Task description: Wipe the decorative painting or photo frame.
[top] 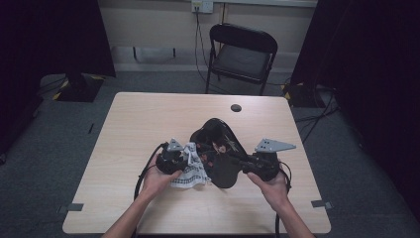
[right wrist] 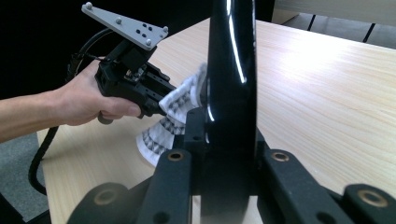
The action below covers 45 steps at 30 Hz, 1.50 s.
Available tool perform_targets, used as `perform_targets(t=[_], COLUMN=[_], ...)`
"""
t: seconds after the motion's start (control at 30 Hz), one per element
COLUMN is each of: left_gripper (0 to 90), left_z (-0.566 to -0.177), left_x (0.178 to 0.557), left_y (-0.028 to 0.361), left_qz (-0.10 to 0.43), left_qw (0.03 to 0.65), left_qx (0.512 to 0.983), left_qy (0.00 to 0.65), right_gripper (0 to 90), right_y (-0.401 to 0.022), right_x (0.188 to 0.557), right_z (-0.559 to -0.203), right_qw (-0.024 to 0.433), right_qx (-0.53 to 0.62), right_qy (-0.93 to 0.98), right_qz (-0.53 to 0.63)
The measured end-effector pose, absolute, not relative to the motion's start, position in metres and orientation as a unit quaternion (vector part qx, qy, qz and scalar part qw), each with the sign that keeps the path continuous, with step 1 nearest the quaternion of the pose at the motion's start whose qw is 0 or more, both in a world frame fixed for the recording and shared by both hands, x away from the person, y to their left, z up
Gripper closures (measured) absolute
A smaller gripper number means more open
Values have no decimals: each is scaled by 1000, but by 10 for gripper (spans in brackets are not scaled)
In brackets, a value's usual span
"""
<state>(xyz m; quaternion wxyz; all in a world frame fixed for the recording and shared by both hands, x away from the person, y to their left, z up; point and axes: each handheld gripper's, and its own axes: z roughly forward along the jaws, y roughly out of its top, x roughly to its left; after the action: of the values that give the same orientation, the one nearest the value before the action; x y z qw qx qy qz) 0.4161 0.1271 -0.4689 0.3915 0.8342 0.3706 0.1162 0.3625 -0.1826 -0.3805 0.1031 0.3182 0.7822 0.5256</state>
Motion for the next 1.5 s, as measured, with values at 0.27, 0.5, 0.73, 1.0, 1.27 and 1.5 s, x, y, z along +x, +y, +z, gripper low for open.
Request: perform_targets(t=[0.27,0.5,0.73,1.0,1.27,1.5], left_gripper=[762,763,766,765,764,762], left_z=[-471,-472,-475,-475,-455,-421], left_x=[398,393,407,411,406,398], left_y=[93,82,104,110,118,127], left_qz=[84,75,86,97,109,128], left_qw=[382,385,385,383,428,478], left_qx=[867,872,854,845,821,796], left_qy=[308,292,340,361,361,348], right_gripper=[802,809,806,798,804,810], right_y=[-182,-186,-185,-182,-182,-180], right_x=[363,364,363,362,362,361], right_z=[-380,-381,-381,-380,-379,-379], right_qw=[108,109,109,109,106,95], right_qx=[324,328,326,320,317,314], right_qy=[780,778,779,782,784,785], right_qz=[524,524,524,524,522,525])
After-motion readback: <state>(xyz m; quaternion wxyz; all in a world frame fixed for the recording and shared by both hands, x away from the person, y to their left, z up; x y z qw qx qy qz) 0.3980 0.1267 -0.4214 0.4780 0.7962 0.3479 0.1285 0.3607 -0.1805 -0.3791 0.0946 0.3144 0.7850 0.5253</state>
